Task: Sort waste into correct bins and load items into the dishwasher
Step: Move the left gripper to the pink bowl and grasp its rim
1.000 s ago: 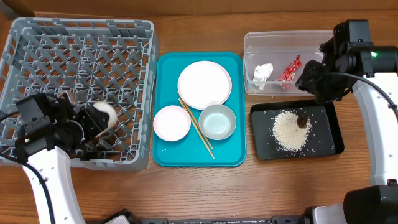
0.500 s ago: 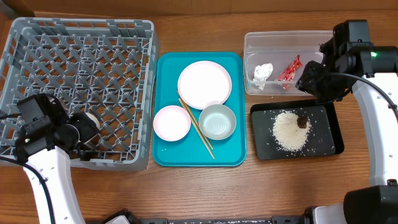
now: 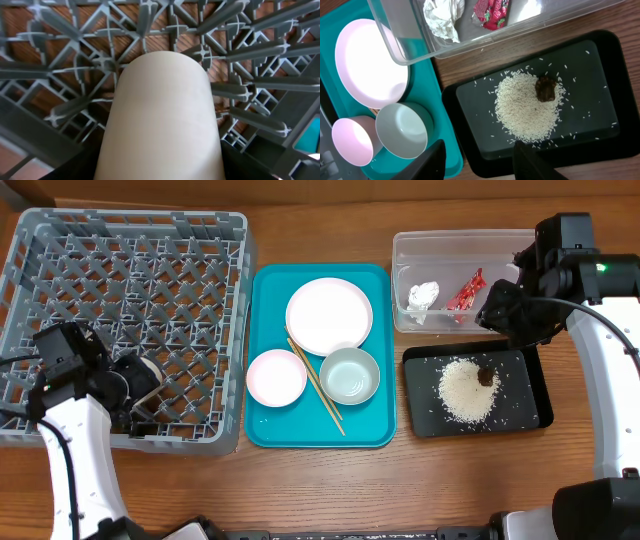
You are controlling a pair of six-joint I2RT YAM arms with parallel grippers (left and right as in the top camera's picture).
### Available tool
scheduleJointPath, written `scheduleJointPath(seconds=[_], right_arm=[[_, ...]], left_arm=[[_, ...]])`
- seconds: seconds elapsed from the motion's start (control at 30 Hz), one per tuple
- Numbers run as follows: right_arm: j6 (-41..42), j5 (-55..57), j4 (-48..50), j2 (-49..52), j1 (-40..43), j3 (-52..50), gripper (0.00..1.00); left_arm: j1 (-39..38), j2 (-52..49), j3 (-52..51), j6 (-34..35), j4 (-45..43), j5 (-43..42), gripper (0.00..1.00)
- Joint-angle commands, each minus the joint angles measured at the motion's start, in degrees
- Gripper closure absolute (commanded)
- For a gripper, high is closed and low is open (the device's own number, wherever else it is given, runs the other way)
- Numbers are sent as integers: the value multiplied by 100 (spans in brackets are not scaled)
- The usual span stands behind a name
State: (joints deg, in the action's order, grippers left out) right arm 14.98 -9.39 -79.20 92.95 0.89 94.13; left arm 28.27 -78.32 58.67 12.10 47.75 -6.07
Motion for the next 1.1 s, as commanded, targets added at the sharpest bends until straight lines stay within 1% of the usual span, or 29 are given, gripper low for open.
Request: scheduleJointPath(seconds=[0.0, 0.03, 0.07, 0.17, 0.33, 0.43, 0.5, 0.63, 0.7, 0.73, 0.87, 1.07], right_arm=[[-20, 74, -17, -94, 4, 11, 55], [-20, 74, -24, -94, 4, 11, 55], [-20, 74, -31, -94, 4, 11, 55], [-20, 74, -55, -94, 4, 11, 55], [-20, 74, -79, -94, 4, 11, 55], [-22, 74, -87, -94, 4, 11, 55], [-20, 74, -87, -94, 4, 11, 55], [-20, 74, -90, -94, 4, 11, 48], [-22, 74, -90, -94, 4, 11, 47], [-22, 76, -90, -94, 4, 11, 46], [-20, 76, -92, -94, 4, 11, 47], [-22, 79, -87, -94, 4, 11, 46]], left_arm=[[20, -101, 155, 79, -26, -166, 21], [20, -101, 157, 81, -28, -166, 7], [20, -101, 160, 81, -42, -166, 0], [20, -76, 236, 76, -42, -293, 0], [-22, 63, 579, -52, -39, -1187, 0], [-238, 197, 774, -50, -46, -1478, 0], [-544, 295, 868, -63, -46, -1471, 0], [-1427, 382, 881, -304, -59, -1351, 0], [-1895, 356, 872, -356, -28, -1115, 0], [-2275, 328, 863, -358, 9, -857, 0], [-3093, 164, 835, -358, 79, -337, 0], [-4138, -387, 704, -511, 92, -50, 0]])
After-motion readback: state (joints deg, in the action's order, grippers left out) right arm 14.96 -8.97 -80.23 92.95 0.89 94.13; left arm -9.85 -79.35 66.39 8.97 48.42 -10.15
